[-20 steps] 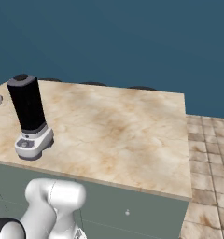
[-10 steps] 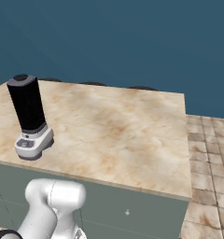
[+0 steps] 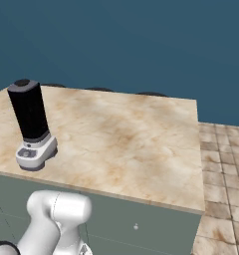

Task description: Grab the onion and garlic from the fridge, place them in the blender, close the lid, and turn on the blender to create a marinade.

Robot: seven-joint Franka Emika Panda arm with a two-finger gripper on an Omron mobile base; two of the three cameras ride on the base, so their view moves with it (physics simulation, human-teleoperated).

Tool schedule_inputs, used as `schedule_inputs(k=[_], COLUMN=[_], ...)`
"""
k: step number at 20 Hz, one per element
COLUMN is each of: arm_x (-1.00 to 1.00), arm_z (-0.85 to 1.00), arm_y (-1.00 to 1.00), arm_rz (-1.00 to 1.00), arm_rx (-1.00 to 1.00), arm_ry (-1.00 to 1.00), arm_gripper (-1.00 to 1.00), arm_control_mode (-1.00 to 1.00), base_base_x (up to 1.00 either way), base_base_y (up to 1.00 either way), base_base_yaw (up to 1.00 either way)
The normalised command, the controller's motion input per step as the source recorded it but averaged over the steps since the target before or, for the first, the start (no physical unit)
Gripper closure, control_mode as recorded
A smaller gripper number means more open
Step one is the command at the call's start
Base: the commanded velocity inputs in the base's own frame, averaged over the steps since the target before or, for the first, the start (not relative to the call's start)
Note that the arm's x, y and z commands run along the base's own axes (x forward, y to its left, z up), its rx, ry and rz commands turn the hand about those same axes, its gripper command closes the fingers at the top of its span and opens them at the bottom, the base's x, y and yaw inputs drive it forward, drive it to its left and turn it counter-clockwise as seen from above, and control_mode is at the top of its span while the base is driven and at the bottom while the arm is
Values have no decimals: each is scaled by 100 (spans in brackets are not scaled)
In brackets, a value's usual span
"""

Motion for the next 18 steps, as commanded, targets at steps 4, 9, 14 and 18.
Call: schedule_inputs(k=[4, 9, 14, 18], arm_x=[0, 2, 20, 18], arm_z=[-85, -55, -18, -3], arm_y=[-2, -20, -7, 0], arm_rz=[-19, -20, -16, -12], arm_rx=[-5, -1, 0, 0], arm_ry=[-16, -19, -2, -10], arm_gripper=[-100, -100, -100, -100], arm_control_mode=[-100, -100, -100, -100], base_base_x=[0, 0, 0, 0], base_base_y=[0, 0, 0, 0], base_base_yaw=[0, 0, 0, 0])
